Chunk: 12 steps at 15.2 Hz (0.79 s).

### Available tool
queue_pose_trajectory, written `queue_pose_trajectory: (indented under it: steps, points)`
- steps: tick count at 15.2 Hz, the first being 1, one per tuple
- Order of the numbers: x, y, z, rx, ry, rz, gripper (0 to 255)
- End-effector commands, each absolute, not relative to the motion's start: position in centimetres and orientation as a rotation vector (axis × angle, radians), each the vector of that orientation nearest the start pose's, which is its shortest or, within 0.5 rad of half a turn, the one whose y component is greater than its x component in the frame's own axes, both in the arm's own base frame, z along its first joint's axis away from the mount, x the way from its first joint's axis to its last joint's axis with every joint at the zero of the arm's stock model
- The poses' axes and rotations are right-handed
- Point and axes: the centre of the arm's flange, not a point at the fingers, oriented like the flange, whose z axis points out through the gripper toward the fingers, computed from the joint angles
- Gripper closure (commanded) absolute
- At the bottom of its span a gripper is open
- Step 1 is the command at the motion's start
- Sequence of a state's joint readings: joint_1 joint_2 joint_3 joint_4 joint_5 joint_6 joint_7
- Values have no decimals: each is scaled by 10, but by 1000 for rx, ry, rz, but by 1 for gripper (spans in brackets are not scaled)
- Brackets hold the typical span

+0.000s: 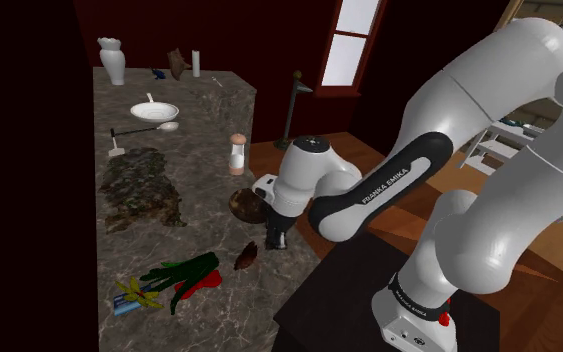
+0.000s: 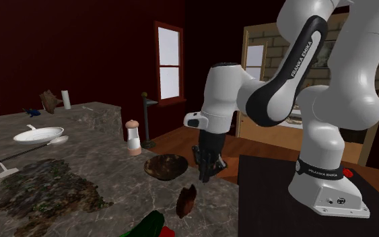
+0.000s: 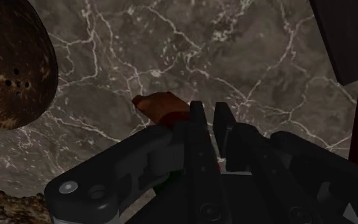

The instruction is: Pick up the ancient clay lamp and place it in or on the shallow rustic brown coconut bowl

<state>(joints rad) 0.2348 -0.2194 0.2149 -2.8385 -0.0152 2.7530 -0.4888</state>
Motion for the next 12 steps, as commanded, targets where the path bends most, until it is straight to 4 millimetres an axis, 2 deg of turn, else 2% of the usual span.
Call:
queue_pose_trajectory:
  steps: [1,3,4,6,7,12]
  points:
    - [340,160,282,-2837,-1459,-203,255]
    - [340,160,280,-2838,-1459,-203,255]
    - [340,160,280,-2838,-1459,-203,0]
    - [344,148,256,-3000,-755,-117,0]
    - [344,144,247,-3017,-518,-87,0]
    - [345,147,221,-3017,-518,-87,0]
